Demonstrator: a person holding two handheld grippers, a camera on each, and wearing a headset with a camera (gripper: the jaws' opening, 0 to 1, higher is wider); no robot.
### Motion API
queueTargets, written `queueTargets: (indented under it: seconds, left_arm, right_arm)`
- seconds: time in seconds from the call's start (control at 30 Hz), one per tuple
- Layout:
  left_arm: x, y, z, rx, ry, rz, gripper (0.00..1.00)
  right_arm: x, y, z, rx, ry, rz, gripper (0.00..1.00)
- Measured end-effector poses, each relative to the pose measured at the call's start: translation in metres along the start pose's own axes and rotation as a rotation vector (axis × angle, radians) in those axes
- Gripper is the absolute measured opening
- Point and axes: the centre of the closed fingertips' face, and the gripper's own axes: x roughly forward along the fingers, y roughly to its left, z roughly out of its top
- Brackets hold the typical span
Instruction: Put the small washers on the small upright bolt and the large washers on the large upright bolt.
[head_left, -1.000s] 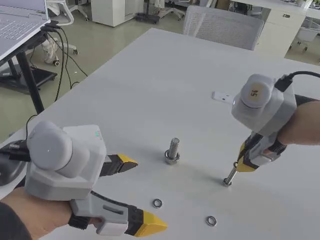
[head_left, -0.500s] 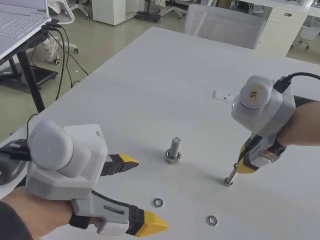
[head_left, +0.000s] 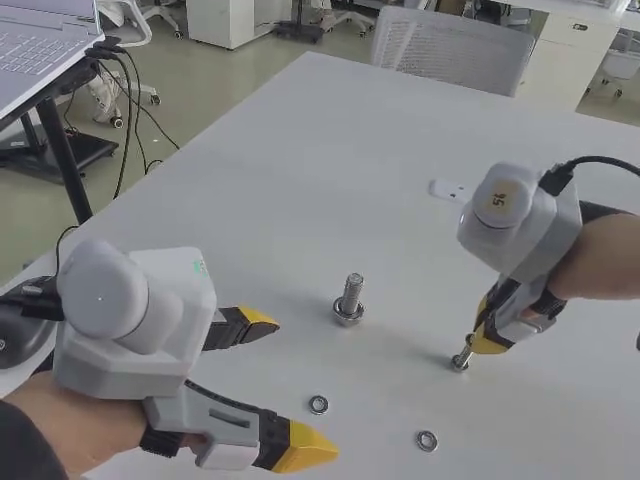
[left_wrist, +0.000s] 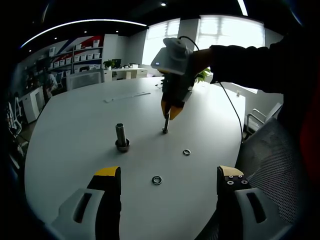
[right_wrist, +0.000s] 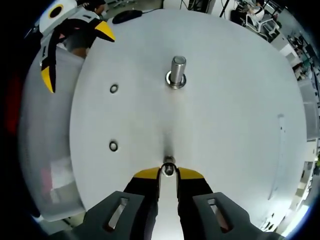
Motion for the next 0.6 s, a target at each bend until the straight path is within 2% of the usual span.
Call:
queueTargets:
  seconds: [0.23,0.6]
  left_arm:
    - [0.000,-0.001,0.000,-0.001,0.002,0.000,0.78]
    - [0.001,0.000,-0.001,-0.003,0.006,0.001,0.78]
  right_arm:
    - [0.010,-0.003,-0.002,0.007,0.004,0.009,0.14]
    - [0.030,0.004,-0.003,0.017,0.021,0.024,0.14]
